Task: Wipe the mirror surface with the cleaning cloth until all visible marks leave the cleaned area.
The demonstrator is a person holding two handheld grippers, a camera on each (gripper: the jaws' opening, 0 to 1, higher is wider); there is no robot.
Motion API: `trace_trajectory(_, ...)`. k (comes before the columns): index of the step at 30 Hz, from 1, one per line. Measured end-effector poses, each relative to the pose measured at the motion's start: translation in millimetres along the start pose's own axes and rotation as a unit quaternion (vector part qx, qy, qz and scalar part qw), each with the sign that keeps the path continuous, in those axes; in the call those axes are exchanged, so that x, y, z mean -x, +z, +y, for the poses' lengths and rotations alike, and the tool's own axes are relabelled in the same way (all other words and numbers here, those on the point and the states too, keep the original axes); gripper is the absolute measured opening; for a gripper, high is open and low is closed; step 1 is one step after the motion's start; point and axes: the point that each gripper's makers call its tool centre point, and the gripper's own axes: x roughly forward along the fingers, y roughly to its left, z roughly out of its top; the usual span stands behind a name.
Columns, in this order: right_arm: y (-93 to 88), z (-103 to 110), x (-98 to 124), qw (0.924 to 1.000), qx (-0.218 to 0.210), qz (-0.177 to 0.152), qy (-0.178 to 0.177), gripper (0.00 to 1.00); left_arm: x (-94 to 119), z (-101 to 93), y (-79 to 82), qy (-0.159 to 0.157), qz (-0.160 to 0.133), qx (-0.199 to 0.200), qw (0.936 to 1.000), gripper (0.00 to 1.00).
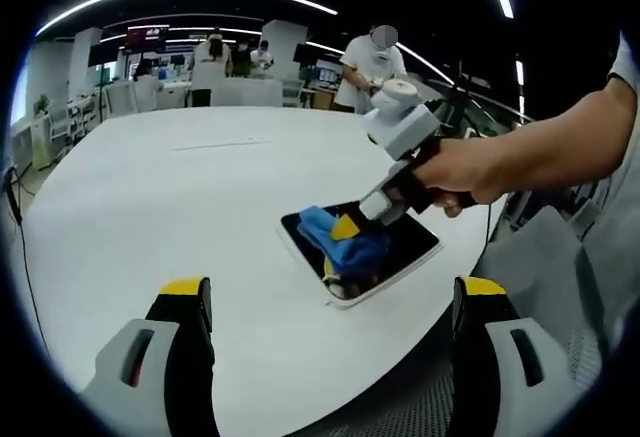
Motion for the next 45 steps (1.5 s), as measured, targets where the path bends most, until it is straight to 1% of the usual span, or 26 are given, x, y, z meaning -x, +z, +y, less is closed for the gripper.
trace_trajectory(4,-3.5,-7.5,4.0,1.0000,-0.002,-0.002,-0.002,0.00,-1.5,-3.2,-0.7,-0.003,-0.003,0.004,1.0000,0.99)
trace_trajectory(6,-4.9,-10.7,5.7,1.0000,-0.004,-0.002,-0.003,0.00,-4.9,-0.1,-4.1,0.001,-0.002,0.010,1.0000,0.99)
trace_trajectory(8,-6.3,-13.8,7.6,1.0000,-0.008,-0.001,-0.005,0.00,-7.0,3.0,-7.2,0.009,0.005,0.002,0.9999,0.99)
trace_trajectory(10,-6.6,-16.5,8.5,0.9999,-0.011,-0.001,-0.006,0.00,-5.8,-0.4,-6.2,0.007,0.005,-0.004,1.0000,0.99)
trace_trajectory(12,-6.9,-17.5,8.9,0.9999,-0.007,-0.003,-0.008,0.00,-4.9,-0.7,-4.7,0.007,-0.001,-0.016,0.9998,0.99)
trace_trajectory(15,-8.4,-20.3,10.1,0.9999,0.005,-0.004,-0.014,0.00,-4.5,0.6,-10.2,0.003,0.005,-0.003,1.0000,0.99)
trace_trajectory(18,-8.8,-21.9,11.0,0.9998,0.008,-0.002,-0.017,0.00,-2.7,2.4,-15.3,0.010,0.014,-0.016,0.9997,0.99)
trace_trajectory(20,-9.1,-23.6,11.9,0.9998,0.011,-0.002,-0.018,0.00,-1.8,1.8,-15.7,0.010,0.014,-0.010,0.9998,0.99)
trace_trajectory(22,-10.2,-26.8,13.4,0.9997,0.013,-0.002,-0.022,0.00,-0.4,2.9,-16.7,0.015,0.013,-0.014,0.9997,0.99)
trace_trajectory(24,-11.7,-30.8,15.2,0.9996,0.014,-0.002,-0.025,0.00,0.1,5.1,-19.1,0.020,0.019,-0.009,0.9996,0.99)
trace_trajectory(26,-12.8,-35.9,17.0,0.9995,0.013,-0.003,-0.027,0.00,2.3,2.8,-16.4,0.017,0.019,-0.007,0.9996,0.99)
trace_trajectory(30,-15.7,-44.7,20.8,0.9994,0.012,-0.004,-0.033,0.00,7.9,-4.0,-7.8,0.015,0.003,-0.014,0.9998,0.99)
trace_trajectory(33,-17.8,-50.6,23.9,0.9991,0.014,-0.004,-0.039,0.00,5.4,-4.7,-12.7,0.007,0.014,-0.013,0.9998,0.99)
trace_trajectory(34,-17.6,-51.4,24.0,0.9991,0.016,-0.004,-0.039,0.00,5.3,-3.9,-13.1,0.008,0.018,-0.011,0.9998,0.99)
trace_trajectory(35,-17.8,-52.5,24.4,0.9991,0.017,-0.004,-0.040,0.00,5.6,-3.2,-12.1,0.010,0.017,-0.016,0.9997,0.99)
trace_trajectory(36,-18.4,-54.7,25.4,0.9990,0.015,-0.003,-0.041,0.00,4.9,-0.8,-11.7,0.014,0.016,-0.030,0.9993,0.99)
trace_trajectory(37,-19.0,-56.3,26.3,0.9990,0.013,-0.002,-0.044,0.00,3.9,1.4,-13.3,0.020,0.018,-0.042,0.9988,0.99)
trace_trajectory(39,-20.4,-59.6,28.2,0.9988,0.013,0.000,-0.047,0.01,2.5,1.1,-18.3,0.022,0.028,-0.050,0.9981,0.99)
trace_trajectory(40,-21.7,-62.7,29.8,0.9988,0.010,-0.001,-0.049,0.01,3.1,1.5,-17.0,0.022,0.025,-0.052,0.9981,0.99)
trace_trajectory(41,-22.6,-65.2,31.0,0.9988,0.007,-0.003,-0.049,0.01,4.4,3.7,-13.0,0.024,0.015,-0.052,0.9983,0.99)
trace_trajectory(45,-27.6,-78.5,37.5,0.9984,0.000,-0.003,-0.056,0.01,6.8,13.1,-9.6,0.032,0.009,-0.058,0.9978,0.99)
